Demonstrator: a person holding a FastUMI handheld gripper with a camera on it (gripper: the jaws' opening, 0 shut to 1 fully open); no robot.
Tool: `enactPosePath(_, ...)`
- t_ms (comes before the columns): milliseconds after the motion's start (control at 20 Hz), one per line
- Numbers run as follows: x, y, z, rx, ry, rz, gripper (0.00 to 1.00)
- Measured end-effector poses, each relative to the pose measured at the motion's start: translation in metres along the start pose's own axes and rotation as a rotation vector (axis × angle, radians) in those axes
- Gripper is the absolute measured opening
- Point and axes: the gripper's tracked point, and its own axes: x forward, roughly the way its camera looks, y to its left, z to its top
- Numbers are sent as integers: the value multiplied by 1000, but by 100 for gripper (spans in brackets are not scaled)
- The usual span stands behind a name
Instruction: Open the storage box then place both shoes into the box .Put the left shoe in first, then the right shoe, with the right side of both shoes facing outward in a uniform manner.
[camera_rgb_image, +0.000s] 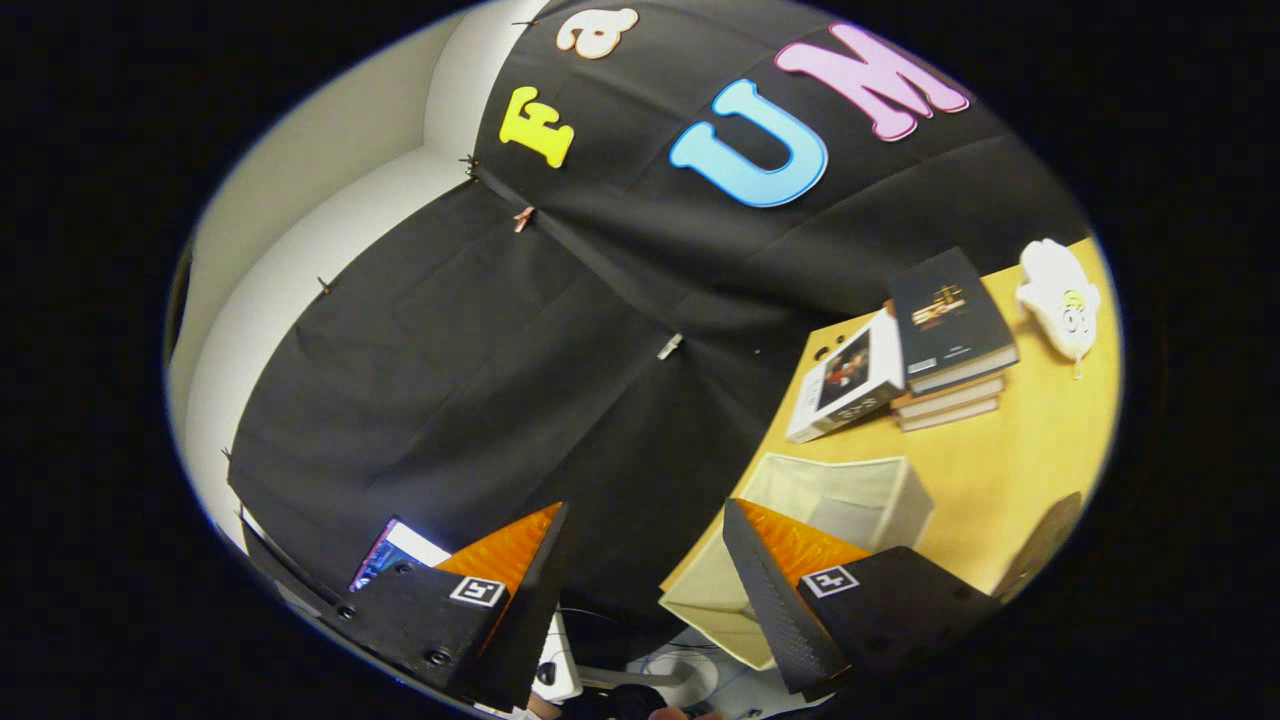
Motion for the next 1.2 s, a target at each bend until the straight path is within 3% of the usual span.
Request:
enactPosePath(350, -87, -78, -10, -135, -6, -344, 95)
enactPosePath(500, -121, -134, -42, -181, 75, -532, 95)
enactPosePath(800, -165, -227, -105, -165, 210, -797, 95)
enactPosePath(1200, -169, -308, -136, -240, 356, -913, 98)
